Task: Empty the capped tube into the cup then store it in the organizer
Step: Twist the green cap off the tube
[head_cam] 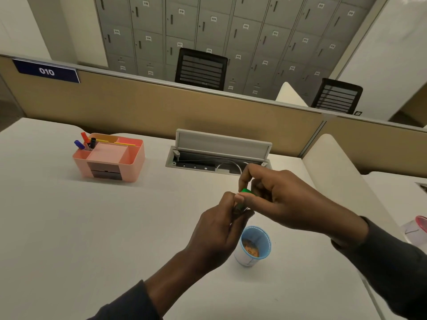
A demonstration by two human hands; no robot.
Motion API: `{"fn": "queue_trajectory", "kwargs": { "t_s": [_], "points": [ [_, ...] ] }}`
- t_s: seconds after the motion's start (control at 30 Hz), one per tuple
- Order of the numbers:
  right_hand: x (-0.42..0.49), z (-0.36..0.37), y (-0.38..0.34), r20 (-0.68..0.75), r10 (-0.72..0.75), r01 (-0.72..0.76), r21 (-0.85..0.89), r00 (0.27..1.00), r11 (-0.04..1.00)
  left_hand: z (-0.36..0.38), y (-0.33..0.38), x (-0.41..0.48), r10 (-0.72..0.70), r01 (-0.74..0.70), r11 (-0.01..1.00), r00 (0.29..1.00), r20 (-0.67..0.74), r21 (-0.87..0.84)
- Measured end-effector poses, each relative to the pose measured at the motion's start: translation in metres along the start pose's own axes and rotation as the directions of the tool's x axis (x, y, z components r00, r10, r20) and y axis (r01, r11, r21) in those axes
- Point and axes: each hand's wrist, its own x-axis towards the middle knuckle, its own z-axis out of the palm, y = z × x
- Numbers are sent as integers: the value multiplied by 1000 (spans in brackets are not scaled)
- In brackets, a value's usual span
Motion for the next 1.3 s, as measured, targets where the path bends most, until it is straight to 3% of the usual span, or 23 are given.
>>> {"fn": "queue_trajectory", "kwargs": {
  "t_s": [0.13,0.3,0.53,0.87,1.07,1.2,1.3],
  "points": [
    [-1,-11,7,93,24,-28,41,995,999,11,-7,4,13,-13,1000,1000,17,25],
    [1,-9,14,36,120,-121,34,992,992,30,-7,5,-30,31,999,999,-46,13],
    [-4,-23,21,215,103,-116,48,971,992,33,-16,10,-4,5,1000,999,50,-12],
    [-1,-21,20,123,211,-222,83,970,971,38,-8,13,2,-1,1000,1000,-23,19],
    [-3,-28,20,180,150,-140,-69,972,988,37,-6,16,-33,32,999,999,-10,-33],
    [-5,-36,21,223,129,-94,-160,966,983,30,-4,19,-71,90,977,992,103,-192],
    [-7,-34,21,186,126,-95,-167,975,981,28,-4,21,-42,51,985,997,61,-165]
  ]
}}
